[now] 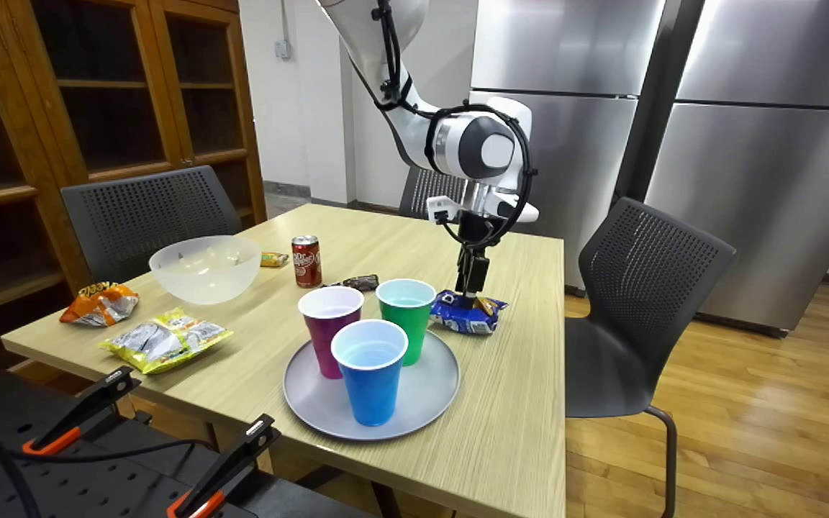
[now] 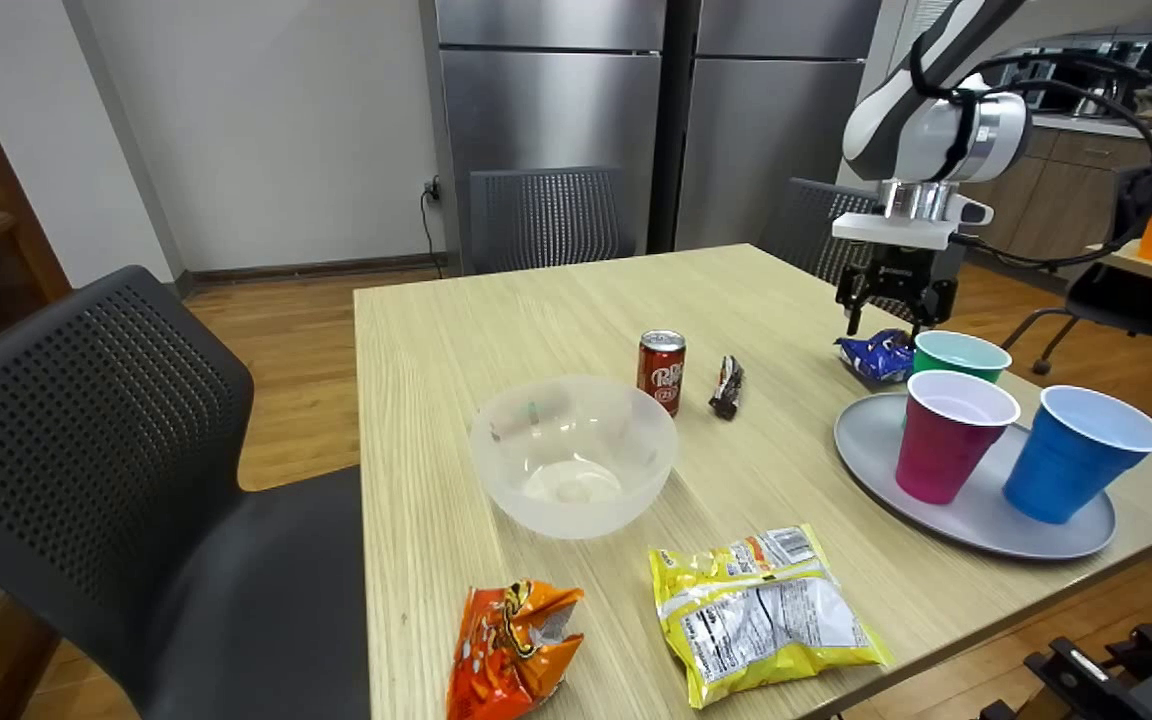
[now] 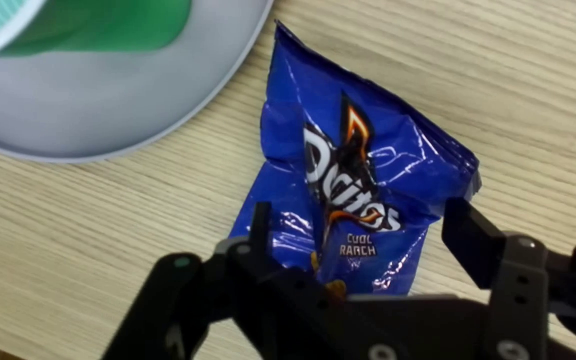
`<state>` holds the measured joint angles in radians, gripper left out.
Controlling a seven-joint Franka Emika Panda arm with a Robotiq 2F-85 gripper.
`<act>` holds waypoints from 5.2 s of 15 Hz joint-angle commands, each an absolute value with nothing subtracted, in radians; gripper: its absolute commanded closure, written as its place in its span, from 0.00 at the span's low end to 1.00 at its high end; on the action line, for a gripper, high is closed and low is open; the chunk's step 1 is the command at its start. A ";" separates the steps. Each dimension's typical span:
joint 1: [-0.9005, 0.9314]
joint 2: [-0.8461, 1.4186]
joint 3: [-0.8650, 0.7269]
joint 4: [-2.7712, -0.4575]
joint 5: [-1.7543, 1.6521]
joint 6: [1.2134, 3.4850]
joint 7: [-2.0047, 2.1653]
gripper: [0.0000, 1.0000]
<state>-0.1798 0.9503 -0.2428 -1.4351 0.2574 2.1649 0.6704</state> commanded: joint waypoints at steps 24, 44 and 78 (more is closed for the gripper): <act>-0.171 0.753 -0.216 -1.497 0.268 2.178 0.682 1.00; 0.120 0.312 -0.102 -1.995 0.178 2.427 0.696 1.00; 0.414 0.571 0.070 -1.889 -0.045 2.336 0.770 1.00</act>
